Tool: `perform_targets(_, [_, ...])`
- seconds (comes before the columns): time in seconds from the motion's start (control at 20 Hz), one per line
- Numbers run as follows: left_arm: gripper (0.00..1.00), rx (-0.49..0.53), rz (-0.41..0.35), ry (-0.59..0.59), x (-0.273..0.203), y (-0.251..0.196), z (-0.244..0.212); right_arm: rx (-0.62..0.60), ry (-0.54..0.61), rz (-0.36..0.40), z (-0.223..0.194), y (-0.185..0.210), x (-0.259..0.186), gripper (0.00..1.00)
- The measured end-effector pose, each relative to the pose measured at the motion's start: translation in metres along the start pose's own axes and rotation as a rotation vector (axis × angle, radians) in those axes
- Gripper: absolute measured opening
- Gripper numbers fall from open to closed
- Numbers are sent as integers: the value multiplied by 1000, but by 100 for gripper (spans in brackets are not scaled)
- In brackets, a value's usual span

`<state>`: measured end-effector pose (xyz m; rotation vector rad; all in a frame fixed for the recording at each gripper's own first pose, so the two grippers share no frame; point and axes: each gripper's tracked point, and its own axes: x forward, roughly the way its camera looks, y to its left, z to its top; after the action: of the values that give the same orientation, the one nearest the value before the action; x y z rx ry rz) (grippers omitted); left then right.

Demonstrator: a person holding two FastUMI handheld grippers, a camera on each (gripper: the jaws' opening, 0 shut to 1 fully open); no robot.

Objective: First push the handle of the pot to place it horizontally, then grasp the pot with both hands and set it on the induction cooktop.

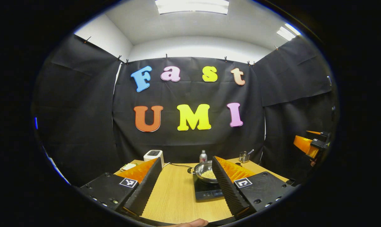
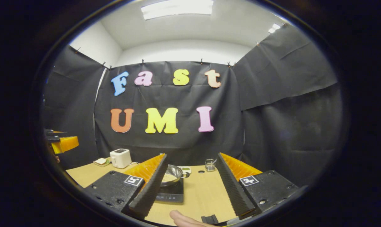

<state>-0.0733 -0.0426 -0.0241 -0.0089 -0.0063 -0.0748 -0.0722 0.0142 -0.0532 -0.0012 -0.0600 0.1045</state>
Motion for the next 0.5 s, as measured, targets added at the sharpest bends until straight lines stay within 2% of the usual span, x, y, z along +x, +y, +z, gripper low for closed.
perform_targets(0.5, [95, -10, -2, 7, 3, 0, -11, 17, 11, 7, -9, -2, 3, 95])
